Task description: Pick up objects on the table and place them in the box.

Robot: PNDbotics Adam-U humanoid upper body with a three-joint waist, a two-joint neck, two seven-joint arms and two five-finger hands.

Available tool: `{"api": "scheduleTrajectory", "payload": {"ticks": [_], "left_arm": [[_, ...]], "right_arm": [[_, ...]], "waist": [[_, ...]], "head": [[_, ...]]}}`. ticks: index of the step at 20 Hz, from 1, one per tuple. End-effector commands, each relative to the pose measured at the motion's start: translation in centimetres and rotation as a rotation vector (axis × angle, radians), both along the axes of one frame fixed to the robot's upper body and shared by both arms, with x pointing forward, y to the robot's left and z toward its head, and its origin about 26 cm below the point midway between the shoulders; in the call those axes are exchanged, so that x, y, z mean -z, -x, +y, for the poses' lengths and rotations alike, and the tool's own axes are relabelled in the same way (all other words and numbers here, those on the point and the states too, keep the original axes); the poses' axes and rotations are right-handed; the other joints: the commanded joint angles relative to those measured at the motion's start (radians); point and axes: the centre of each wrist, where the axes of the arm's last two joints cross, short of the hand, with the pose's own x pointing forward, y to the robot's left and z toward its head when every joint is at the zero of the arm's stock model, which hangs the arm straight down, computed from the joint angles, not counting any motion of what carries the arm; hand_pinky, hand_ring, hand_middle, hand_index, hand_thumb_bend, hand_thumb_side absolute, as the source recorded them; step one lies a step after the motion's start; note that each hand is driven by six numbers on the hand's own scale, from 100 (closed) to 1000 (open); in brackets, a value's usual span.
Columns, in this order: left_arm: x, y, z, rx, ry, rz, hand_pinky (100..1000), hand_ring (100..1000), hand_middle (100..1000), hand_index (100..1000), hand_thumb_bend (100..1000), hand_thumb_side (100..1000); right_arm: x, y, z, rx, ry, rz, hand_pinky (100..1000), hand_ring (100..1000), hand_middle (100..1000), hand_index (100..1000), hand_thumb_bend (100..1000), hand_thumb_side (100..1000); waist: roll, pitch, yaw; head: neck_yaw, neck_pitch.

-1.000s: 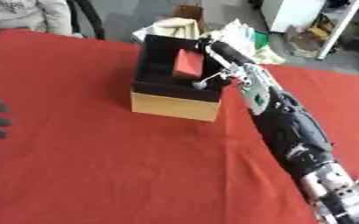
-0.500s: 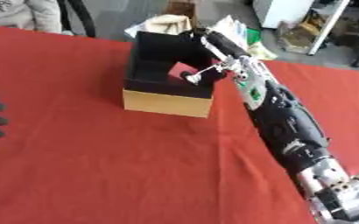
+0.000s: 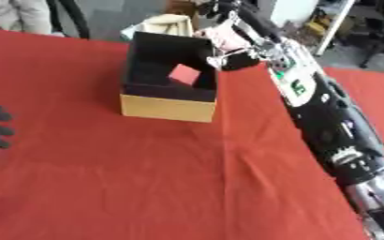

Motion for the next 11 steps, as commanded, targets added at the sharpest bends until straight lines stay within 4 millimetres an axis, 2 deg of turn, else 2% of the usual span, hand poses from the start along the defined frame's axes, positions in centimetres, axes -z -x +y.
{"api": "scheduleTrajectory", "payload": {"ticks": [1, 5, 11], "left_arm": [[-0.5, 0.1, 0.6, -0.025, -0.014, -0.020, 711, 758, 775, 873, 100, 308], [-0.2, 0.2, 0.8, -0.035, -0.008, -0.013, 711, 759, 774, 873, 100, 311], [0.0, 0.2, 0.8, -0.040, -0.004, -0.006, 711, 758, 773, 873, 100, 313]], "right_arm": [[-3.1, 2.4, -1.0, -0.011, -0.021, -0.065, 693, 771, 762, 882, 279, 100], [-2.2, 4.0, -1.8, -0.016, -0.104, -0.026, 671, 759, 743, 878, 220, 100], [-1.5, 5.7, -1.9, -0.036, -0.166, 0.012, 664, 756, 739, 879, 209, 100]], "waist": [[0.012, -0.020, -0.012], [0.021, -0.019, -0.033], [0.029, -0.019, -0.050]], "head": [[0.007, 0.011], [0.015, 0.024], [0.021, 0.036]]}}
